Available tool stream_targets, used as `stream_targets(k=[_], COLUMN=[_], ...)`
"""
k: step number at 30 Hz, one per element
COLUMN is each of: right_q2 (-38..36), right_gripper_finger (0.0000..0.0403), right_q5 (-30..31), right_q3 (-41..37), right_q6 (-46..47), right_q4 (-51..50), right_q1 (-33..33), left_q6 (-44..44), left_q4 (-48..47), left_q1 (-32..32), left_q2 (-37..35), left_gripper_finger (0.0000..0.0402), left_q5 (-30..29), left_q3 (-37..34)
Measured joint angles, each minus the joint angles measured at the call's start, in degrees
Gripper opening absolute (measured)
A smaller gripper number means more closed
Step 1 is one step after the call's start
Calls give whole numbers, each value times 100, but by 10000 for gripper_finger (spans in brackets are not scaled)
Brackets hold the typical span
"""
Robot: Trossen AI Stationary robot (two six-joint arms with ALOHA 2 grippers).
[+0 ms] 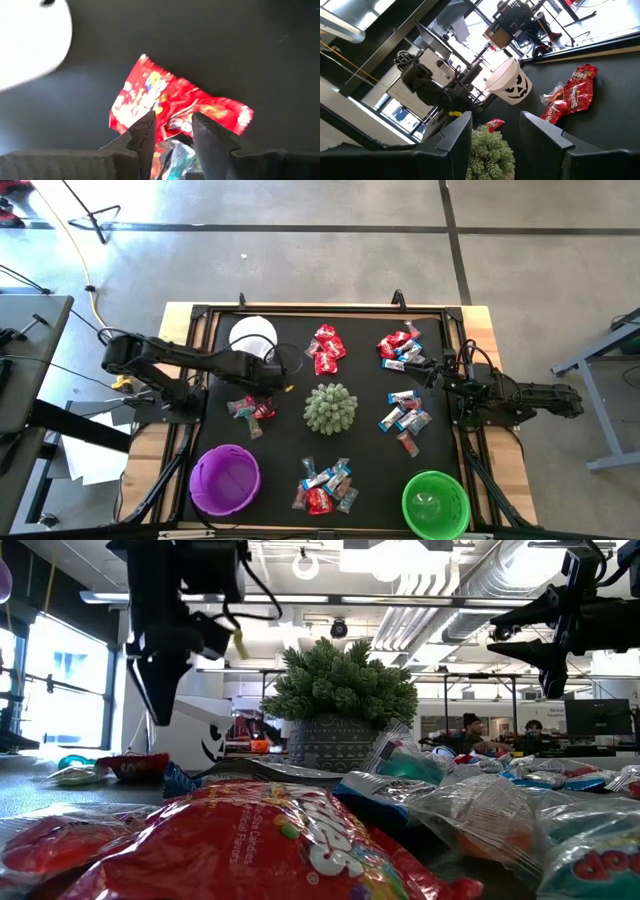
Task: Organize candy in baskets
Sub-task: Put the red candy into the white bucket
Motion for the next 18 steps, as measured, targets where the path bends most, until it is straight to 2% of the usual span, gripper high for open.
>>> stream_targets(k=[10, 18], right_q2=[0, 0], right_gripper_finger=[162, 162], right_q5=[1, -1], right_q3=[0, 0], right_q6=[-2, 0], right_q4=[-2, -2], right_q1=[-1, -1], left_q6=[96, 405], left_q4=[138, 770], left_q1=[0, 0], left_q2=[49, 49], left_gripper_finger=[162, 166], left_q5=[-296, -250], left_q3=[-394, -1022])
